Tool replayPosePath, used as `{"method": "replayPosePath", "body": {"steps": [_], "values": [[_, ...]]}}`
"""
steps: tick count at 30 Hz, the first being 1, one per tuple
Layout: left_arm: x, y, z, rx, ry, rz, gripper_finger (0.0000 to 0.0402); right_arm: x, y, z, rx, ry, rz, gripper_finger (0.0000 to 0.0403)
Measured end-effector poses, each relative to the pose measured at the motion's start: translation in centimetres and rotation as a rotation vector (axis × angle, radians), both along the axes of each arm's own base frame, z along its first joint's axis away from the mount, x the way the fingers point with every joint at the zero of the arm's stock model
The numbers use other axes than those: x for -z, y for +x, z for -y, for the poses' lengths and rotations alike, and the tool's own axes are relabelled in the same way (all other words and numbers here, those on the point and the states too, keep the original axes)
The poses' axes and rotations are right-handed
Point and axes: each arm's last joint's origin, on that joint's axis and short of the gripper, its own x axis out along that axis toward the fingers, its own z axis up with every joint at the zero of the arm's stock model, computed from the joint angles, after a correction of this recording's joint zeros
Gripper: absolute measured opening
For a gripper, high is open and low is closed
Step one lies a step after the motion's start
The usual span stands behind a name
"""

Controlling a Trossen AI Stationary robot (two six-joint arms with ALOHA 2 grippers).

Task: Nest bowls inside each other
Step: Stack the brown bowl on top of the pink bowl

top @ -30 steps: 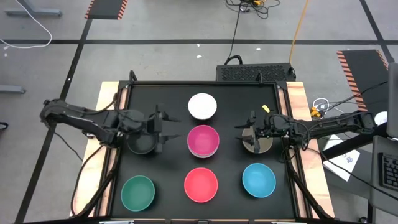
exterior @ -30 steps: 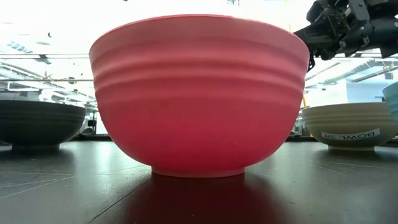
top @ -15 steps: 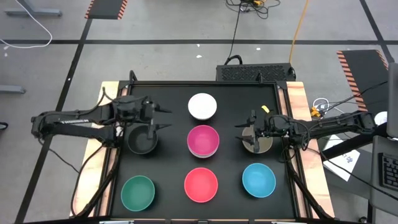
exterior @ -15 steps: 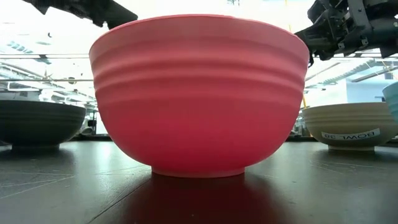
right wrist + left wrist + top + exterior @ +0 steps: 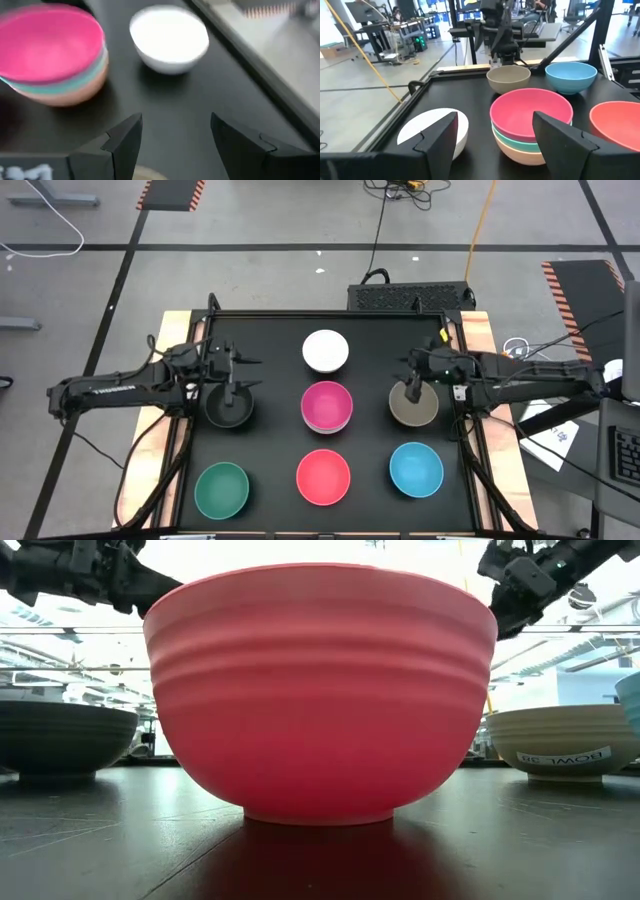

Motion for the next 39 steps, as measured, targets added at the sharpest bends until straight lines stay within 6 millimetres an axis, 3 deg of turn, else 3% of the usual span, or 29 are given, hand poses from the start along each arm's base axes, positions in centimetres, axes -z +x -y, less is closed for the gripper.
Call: {"method": "replayPosePath", "body": {"steps": [5, 12, 18, 24, 29, 39], "values": [[0.0, 0.0, 0.0, 0.001, 0.009, 0.005, 0.026, 1.3, -0.6, -0.5, -0.018, 0.179, -0.082, 0.0228], [0.0, 0.0, 0.0, 0.001, 0.013, 0.001, 0.026, 1.7, -0.7, -1.6, -0.11, 0.258, -0.095, 0.0228], [0.1, 0.0, 0.0, 0.001, 0.008, -0.004, 0.026, 3.6, -2.1, -2.2, 0.059, 0.251, -0.339, 0.0225], [0.0, 0.0, 0.0, 0.001, 0.011, 0.006, 0.026, 3.9, -1.0, -3.3, 0.001, 0.251, -0.308, 0.0208], [0.0, 0.0, 0.0, 0.0, 0.003, 0.005, 0.026, 3.5, -0.3, -4.2, -0.147, 0.414, -0.241, 0.0208], [0.0, 0.0, 0.0, -0.001, -0.002, 0.006, 0.026, 4.8, -0.7, -4.3, -0.058, 0.519, -0.406, 0.0219]]}}
